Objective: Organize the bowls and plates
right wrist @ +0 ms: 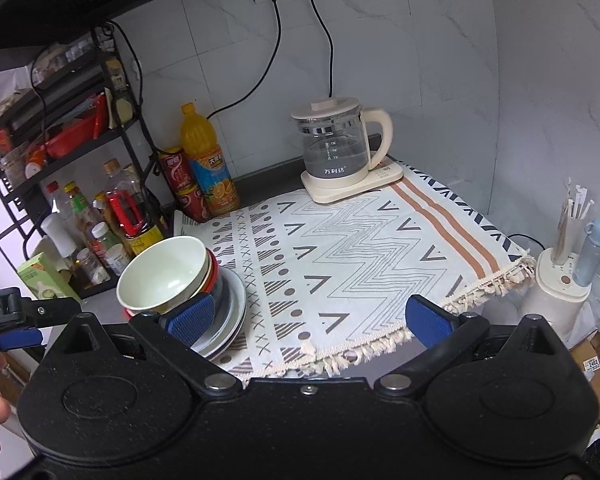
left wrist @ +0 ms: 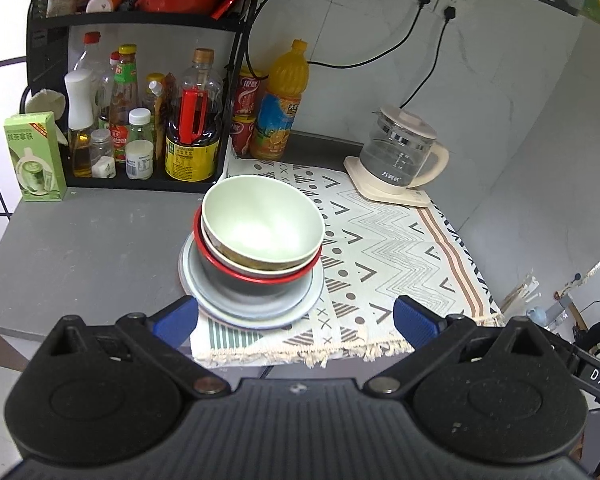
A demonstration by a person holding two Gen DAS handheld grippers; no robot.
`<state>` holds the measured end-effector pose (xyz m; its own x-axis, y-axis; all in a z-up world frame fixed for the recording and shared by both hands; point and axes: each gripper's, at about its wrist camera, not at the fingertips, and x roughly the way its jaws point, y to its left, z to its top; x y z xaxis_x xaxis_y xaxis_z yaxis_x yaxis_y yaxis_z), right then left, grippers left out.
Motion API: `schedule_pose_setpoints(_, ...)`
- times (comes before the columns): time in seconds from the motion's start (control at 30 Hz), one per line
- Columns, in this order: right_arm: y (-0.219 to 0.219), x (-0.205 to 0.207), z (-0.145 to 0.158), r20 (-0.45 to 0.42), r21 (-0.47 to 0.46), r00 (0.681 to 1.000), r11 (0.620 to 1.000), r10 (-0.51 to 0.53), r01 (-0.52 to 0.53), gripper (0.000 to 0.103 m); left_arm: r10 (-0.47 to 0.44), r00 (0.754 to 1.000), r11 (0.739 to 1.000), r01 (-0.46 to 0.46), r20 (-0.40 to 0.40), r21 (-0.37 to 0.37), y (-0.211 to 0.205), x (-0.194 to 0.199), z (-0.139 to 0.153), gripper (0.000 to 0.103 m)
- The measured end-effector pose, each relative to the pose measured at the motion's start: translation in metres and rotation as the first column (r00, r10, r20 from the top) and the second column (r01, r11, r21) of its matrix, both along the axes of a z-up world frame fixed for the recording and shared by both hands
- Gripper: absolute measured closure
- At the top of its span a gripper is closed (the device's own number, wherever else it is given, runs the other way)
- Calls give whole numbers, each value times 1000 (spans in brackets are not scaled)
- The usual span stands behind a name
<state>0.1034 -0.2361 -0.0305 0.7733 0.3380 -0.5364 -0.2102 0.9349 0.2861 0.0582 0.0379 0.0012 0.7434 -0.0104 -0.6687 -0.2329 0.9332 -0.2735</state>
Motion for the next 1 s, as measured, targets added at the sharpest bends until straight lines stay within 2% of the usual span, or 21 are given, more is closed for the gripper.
schedule_pose_setpoints(0.17, -3, -27, 4, 28, -16, 1000, 1000, 6, -5, 0, -15, 1000, 1000, 15, 16, 10, -3, -27, 4, 1)
schedule_pose_setpoints(0.3, -5, -46, 6, 46, -26, 999, 1000, 15, -14, 0, -49, 998, 997, 47, 38, 56, -10, -47, 3, 1)
schedule_pose_setpoints(0.4, -5, -58, 5, 49, -34, 999, 999, 21, -20, 0, -65, 997, 996, 63, 32, 62, -11, -58, 1, 1)
schedule_pose_setpoints(0.77, -2, -96, 1, 67, -80, 997, 996, 39, -34, 0, -82, 996, 990, 76, 46, 117, -17, -97, -3, 1)
schedule_pose_setpoints(1.0, 0, -111, 2, 75, -75, 995, 995, 69, -64, 0, -81, 996, 983, 74, 39, 166, -19, -113, -6, 1)
